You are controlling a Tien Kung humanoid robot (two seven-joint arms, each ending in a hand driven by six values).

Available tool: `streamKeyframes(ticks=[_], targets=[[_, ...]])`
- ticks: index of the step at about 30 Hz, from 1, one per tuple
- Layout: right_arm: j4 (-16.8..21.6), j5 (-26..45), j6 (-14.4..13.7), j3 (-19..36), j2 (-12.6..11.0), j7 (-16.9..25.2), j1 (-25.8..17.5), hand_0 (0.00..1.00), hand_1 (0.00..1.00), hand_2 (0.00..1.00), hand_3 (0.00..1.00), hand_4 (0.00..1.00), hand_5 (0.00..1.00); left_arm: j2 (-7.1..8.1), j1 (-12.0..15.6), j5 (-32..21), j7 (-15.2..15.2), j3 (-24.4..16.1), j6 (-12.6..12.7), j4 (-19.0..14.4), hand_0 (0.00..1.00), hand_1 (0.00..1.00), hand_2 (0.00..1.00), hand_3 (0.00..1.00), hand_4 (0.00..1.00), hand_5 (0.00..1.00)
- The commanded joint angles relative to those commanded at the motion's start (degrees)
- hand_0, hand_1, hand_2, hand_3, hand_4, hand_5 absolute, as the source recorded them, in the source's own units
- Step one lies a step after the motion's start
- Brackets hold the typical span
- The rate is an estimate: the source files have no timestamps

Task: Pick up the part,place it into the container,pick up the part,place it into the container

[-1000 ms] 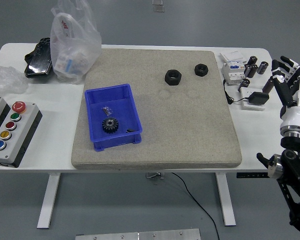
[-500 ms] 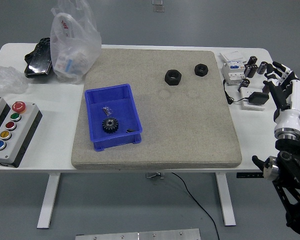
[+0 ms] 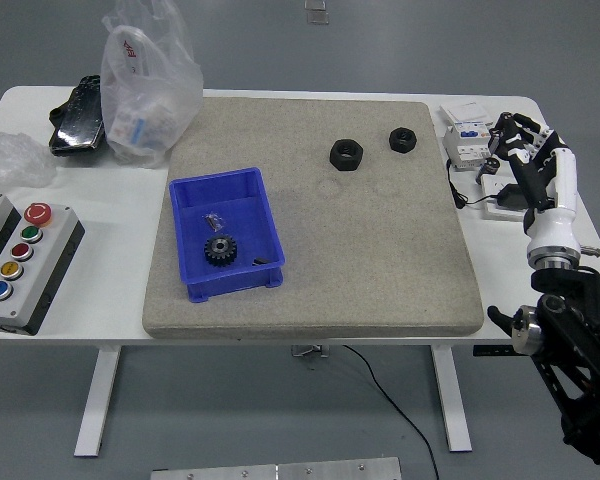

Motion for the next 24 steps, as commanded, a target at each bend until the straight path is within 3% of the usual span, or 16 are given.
streamKeyframes(ticks=[7, 8, 14, 18, 19, 20, 24], targets=[[-0.2, 0.2, 0.2, 0.4, 0.1, -0.1, -0.2, 0.634, 0.667, 0.690, 0.685, 0.806, 0.562, 0.91, 0.5, -9.7, -5.8, 10.2, -0.6, 0.0, 0.777, 0.729, 0.683, 0.740, 0.812, 0.595], [-0.2, 0.1, 0.2, 0.4, 0.1, -0.1, -0.2, 0.634, 0.667, 0.690, 0.682, 0.808, 0.564, 1.11, 0.7, -11.6, -6.8, 12.3, -0.5, -0.2, 0.762, 0.665, 0.649, 0.732, 0.810, 0.593], [-0.4, -0.2, 0.3, 0.9, 0.3, -0.4, -0.3, 0.632, 0.666, 0.689, 0.680, 0.807, 0.563, 2.59, 3.2, -23.8, -13.8, 24.3, -1.4, -5.5, 0.758, 0.650, 0.633, 0.729, 0.821, 0.581], [-0.7, -0.4, 0.5, 1.1, 0.4, -0.8, -0.2, 0.632, 0.666, 0.689, 0.680, 0.807, 0.563, 3.32, 4.3, -29.9, -16.7, 29.6, -4.2, -7.1, 0.758, 0.650, 0.633, 0.729, 0.821, 0.581], [-0.8, -0.5, 0.5, 1.1, 0.4, -0.9, -0.2, 0.632, 0.666, 0.689, 0.680, 0.807, 0.563, 3.49, 4.5, -31.2, -17.2, 30.4, -5.1, -7.4, 0.758, 0.650, 0.633, 0.729, 0.821, 0.581], [-0.8, -0.6, 0.5, 1.1, 0.4, -1.0, -0.2, 0.639, 0.667, 0.690, 0.679, 0.807, 0.559, 3.65, 4.8, -32.3, -17.7, 31.1, -5.9, -7.8, 0.766, 0.650, 0.633, 0.730, 0.889, 0.569], [-0.9, -0.9, 0.7, 1.2, 0.4, -1.3, -0.3, 0.639, 0.667, 0.690, 0.679, 0.807, 0.559, 4.52, 6.7, -36.3, -19.1, 32.9, -8.6, -10.3, 0.766, 0.650, 0.633, 0.730, 0.889, 0.569]])
